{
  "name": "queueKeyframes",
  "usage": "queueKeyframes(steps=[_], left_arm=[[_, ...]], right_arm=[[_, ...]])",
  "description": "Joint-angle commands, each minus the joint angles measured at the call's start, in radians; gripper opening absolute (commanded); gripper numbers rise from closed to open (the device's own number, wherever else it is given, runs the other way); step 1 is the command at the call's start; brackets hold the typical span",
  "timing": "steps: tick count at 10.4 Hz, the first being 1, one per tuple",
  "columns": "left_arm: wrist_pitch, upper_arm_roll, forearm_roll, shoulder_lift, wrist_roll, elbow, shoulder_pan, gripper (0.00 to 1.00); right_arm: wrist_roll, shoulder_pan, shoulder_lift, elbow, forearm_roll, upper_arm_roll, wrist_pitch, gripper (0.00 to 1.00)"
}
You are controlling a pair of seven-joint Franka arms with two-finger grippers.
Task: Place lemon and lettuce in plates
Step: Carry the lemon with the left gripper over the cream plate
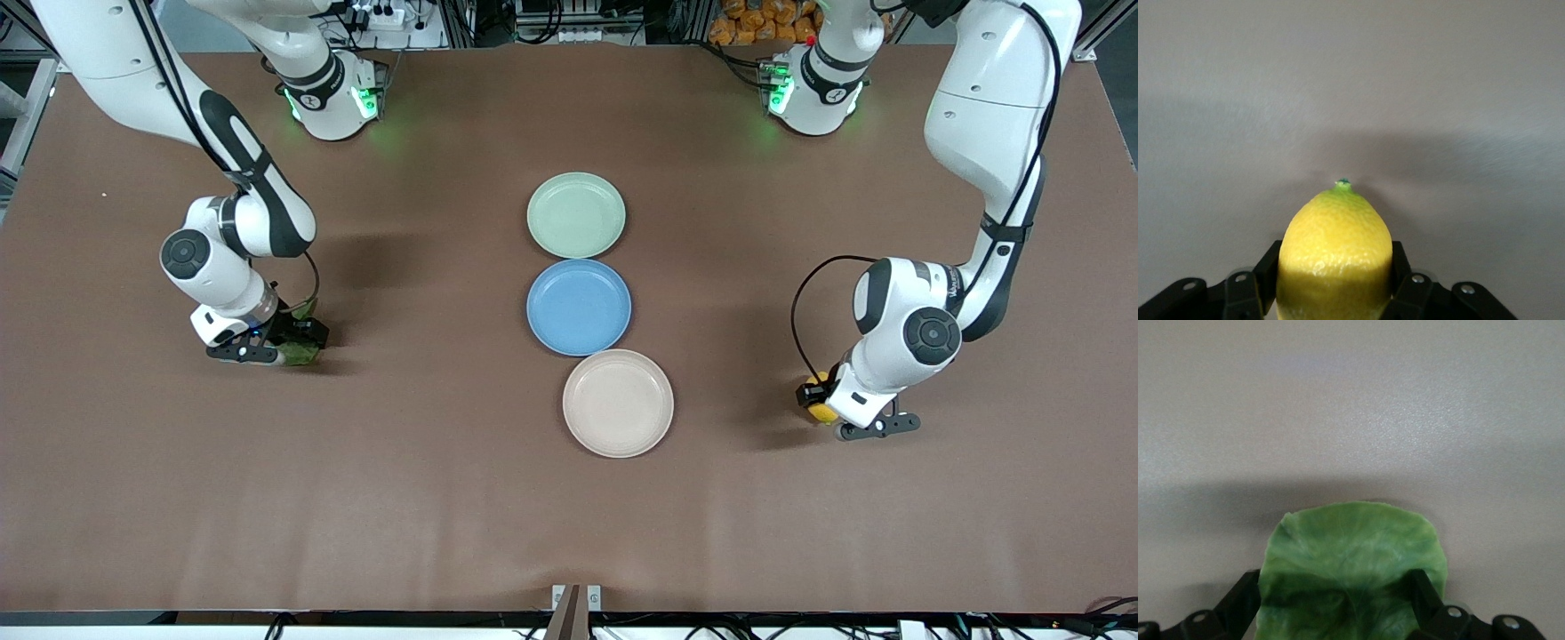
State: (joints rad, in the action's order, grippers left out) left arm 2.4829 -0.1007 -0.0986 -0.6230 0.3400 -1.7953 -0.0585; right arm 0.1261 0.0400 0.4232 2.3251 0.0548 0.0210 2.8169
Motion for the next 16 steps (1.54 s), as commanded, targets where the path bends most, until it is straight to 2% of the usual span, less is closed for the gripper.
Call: queueKeyframes(steps=[1, 2, 4, 7, 8, 10, 11, 13, 14, 16], left_arm=[[-0.006, -0.023, -0.015, 0.068, 0.113, 0.020, -0.058, 0.00], [-0.013, -0.049, -0.015, 0.066, 0.202, 0.058, -0.095, 0.00], [-0.016, -0.048, -0.022, 0.054, 0.363, 0.112, -0.214, 0.00], [-0.013, -0.050, -0.018, 0.022, 0.514, 0.146, -0.325, 0.00], [-0.010, -0.050, -0.021, -0.004, 0.571, 0.175, -0.369, 0.00], [-0.009, -0.048, -0.024, -0.053, 0.616, 0.197, -0.411, 0.00], [-0.006, -0.050, -0.023, -0.082, 0.616, 0.209, -0.414, 0.00], [-0.004, -0.048, -0.023, -0.112, 0.616, 0.214, -0.417, 0.04], [-0.004, -0.048, -0.023, -0.115, 0.617, 0.212, -0.417, 0.11], [-0.004, -0.048, -0.021, -0.127, 0.614, 0.214, -0.419, 0.16]], right_arm=[[-0.016, 0.017, 0.003, -0.001, -0.001, 0.011, 0.003, 0.65], [-0.016, 0.017, 0.006, 0.000, -0.001, 0.011, 0.001, 0.41], [-0.013, 0.017, 0.005, -0.007, -0.003, 0.011, -0.017, 0.02], [-0.011, 0.015, -0.017, -0.019, -0.003, 0.013, -0.045, 0.00], [-0.008, 0.015, -0.032, -0.048, -0.006, 0.014, -0.118, 0.00], [0.004, 0.012, -0.075, -0.136, -0.016, 0.020, -0.372, 0.00], [0.004, 0.011, -0.086, -0.166, -0.019, 0.023, -0.442, 0.00], [0.015, 0.011, -0.103, -0.179, -0.026, 0.045, -0.465, 0.00], [0.050, 0.008, -0.112, -0.181, -0.041, 0.075, -0.467, 0.00], [0.166, 0.003, -0.115, -0.181, -0.058, 0.164, -0.468, 0.00]])
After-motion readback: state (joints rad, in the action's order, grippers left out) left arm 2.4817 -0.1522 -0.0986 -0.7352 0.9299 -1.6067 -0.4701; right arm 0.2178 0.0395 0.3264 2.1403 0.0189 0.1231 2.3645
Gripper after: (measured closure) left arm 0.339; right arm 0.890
